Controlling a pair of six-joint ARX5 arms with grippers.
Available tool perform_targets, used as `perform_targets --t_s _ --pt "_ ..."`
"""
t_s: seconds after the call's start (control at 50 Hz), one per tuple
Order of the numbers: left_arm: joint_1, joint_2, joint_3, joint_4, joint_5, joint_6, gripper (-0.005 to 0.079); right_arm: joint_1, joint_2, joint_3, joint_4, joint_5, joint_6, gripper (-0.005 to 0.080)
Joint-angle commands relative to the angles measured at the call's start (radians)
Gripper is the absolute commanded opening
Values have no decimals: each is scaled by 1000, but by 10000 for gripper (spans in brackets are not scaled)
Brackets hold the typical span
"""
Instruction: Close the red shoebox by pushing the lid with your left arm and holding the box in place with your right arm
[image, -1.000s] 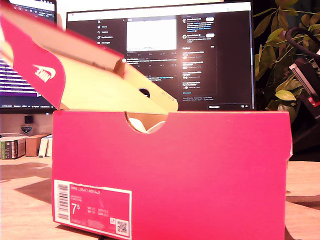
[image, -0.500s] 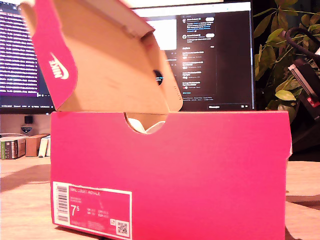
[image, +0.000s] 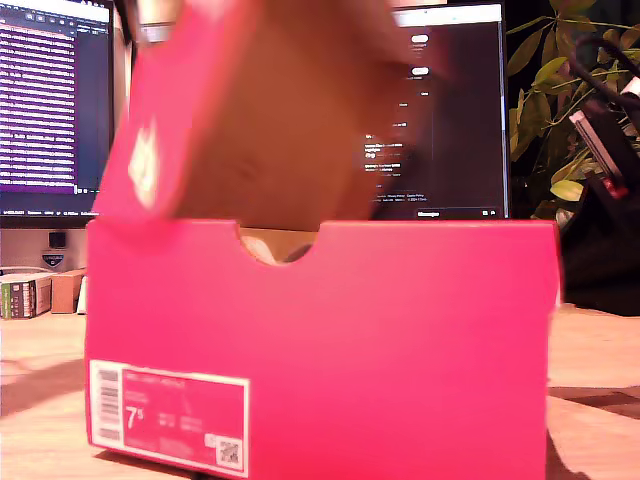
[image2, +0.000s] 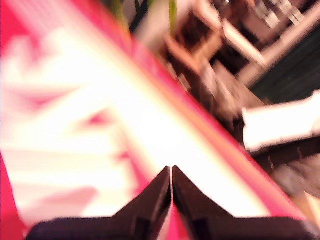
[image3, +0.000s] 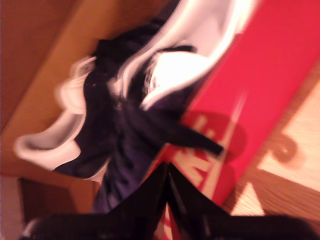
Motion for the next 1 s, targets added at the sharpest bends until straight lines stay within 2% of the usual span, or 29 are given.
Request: perform_targets --t_s 0.0,0.3,0.38,0.76,0.98 --pt "-13 -5 -2 43 -21 -10 -19 -14 1 14 10 -4 -6 -12" --pt "-37 -68 2 148 -212 -29 -19 -208 -4 23 -109 10 -123 -12" --pt "-32 -102 2 151 -232 -23 -19 -237 -9 38 -108 -41 -122 -12" --pt "-8 -167 2 138 -241 -11 -19 -232 -89 285 -243 -169 -104 -12" --pt "-8 -167 2 133 -251 15 -19 -154 -87 291 -370 -136 -175 -12"
